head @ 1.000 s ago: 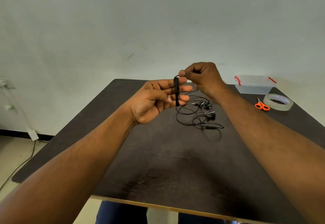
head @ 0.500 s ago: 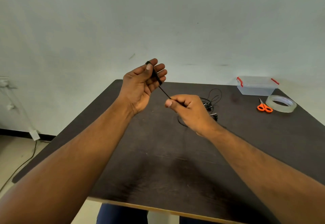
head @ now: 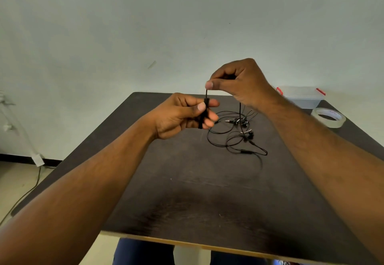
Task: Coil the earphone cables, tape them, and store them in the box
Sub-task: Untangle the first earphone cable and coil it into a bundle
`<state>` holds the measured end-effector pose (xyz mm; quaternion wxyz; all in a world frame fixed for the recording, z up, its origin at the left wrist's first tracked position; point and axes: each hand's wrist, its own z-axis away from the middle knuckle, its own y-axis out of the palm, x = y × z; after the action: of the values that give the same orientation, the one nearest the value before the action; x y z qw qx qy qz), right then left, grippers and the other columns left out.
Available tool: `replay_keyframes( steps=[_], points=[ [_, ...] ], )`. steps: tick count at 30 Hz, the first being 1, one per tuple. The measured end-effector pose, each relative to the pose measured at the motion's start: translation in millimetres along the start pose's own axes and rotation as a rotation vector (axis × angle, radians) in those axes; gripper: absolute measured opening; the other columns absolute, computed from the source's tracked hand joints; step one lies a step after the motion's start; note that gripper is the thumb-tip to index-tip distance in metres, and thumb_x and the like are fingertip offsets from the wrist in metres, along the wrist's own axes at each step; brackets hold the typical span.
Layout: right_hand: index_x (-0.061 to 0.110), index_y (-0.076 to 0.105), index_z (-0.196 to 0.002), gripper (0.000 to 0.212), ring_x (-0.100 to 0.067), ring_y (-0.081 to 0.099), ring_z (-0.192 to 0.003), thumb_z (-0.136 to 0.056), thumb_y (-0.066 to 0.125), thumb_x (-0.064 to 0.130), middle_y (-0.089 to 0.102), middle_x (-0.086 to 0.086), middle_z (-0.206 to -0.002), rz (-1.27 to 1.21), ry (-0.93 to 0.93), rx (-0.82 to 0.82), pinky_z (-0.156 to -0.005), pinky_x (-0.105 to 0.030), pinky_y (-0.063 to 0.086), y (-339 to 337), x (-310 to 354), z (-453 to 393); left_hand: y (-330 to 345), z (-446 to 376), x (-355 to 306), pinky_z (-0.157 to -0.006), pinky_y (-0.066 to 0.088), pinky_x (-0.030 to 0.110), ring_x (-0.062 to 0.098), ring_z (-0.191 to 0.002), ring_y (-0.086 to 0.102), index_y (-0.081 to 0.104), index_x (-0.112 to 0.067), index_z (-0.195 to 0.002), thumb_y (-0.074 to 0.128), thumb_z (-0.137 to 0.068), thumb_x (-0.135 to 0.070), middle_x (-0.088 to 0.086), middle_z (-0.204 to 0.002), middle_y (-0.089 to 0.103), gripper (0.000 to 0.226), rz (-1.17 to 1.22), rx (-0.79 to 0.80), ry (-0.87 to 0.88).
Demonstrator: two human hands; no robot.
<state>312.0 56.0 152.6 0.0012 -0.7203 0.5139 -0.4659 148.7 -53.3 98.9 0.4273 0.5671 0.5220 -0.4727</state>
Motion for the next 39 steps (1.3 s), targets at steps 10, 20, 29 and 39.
replay_keyframes(
  steps=[10,20,29,39],
  points=[
    [0.012,0.074,-0.077,0.021,-0.004,0.036,-0.042,-0.091,0.064,0.023,0.044,0.0,-0.049,-0.201,0.237,-0.024,-0.045,-0.014,0.034,62,-32,36,-2,-8,-12,-0.079,0.057,0.032,0.023,-0.09,0.07,0.063,-0.004,-0.113,0.048,-0.094,-0.016,0.011,-0.101,0.072,0.027,0.402,-0.234,0.286],
    [0.016,0.075,-0.082,0.01,-0.002,0.046,-0.051,-0.086,0.07,0.024,0.061,0.003,-0.059,-0.015,0.125,0.072,-0.053,-0.012,0.039,37,-14,39,-26,-5,5,-0.088,0.054,0.035,0.028,-0.101,0.068,0.065,-0.003,-0.114,0.052,-0.097,-0.009,0.011,-0.109,0.072,0.022,-0.101,-0.43,0.15],
    [0.011,0.075,-0.078,0.011,-0.015,0.068,-0.073,-0.073,0.081,0.019,0.073,0.001,-0.076,0.04,0.003,0.109,-0.071,-0.027,0.053,0,-7,4,-8,-3,-4,-0.076,0.057,0.031,0.019,-0.081,0.071,0.066,-0.003,-0.111,0.058,-0.088,-0.019,0.013,-0.096,0.074,0.029,-0.098,0.024,-0.068],
    [0.014,0.069,-0.069,0.026,-0.014,0.042,-0.047,-0.092,0.063,0.025,0.054,-0.007,-0.057,-0.387,0.24,-0.058,-0.041,-0.022,0.032,41,-25,17,-6,-4,-8,-0.07,0.059,0.028,0.019,-0.078,0.072,0.072,-0.006,-0.107,0.078,-0.075,-0.028,0.011,-0.094,0.073,0.039,0.34,0.055,0.1]
  ],
)
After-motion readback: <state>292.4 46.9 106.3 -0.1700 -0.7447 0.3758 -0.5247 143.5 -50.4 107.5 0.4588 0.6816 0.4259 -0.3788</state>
